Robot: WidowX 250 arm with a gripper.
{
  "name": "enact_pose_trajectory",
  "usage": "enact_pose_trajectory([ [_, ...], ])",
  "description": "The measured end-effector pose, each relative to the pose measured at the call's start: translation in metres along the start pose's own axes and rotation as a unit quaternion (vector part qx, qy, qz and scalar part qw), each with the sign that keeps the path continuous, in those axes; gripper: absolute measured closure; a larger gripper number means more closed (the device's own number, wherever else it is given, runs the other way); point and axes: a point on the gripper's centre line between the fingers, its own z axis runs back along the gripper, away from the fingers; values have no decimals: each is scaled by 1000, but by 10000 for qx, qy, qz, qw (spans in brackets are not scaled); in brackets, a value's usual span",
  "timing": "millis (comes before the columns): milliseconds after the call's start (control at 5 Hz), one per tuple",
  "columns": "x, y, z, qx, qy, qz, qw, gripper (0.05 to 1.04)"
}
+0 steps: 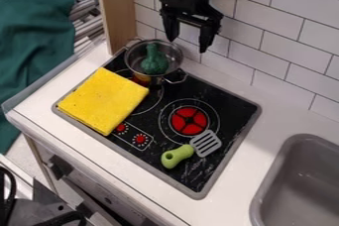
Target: Take the red object out of the pot and put it on the left burner
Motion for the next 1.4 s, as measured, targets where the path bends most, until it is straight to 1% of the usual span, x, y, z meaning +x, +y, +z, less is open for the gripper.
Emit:
enact_pose_trajectory([
  [200, 9, 12, -1, 74, 17, 3, 10000, 79],
  [400, 5, 33, -1, 195, 52, 103, 9997, 79],
  [600, 1, 50, -2, 211, 52, 213, 9995, 79],
  [800, -4, 60, -5, 136, 47, 278, 9995, 79],
  [1000, -7, 60, -11, 77, 137, 129, 9998, 79],
  [1200, -13, 61, -17, 74, 256, 96, 9996, 79],
  [1400, -26, 66, -24, 95, 436, 128, 9989, 130],
])
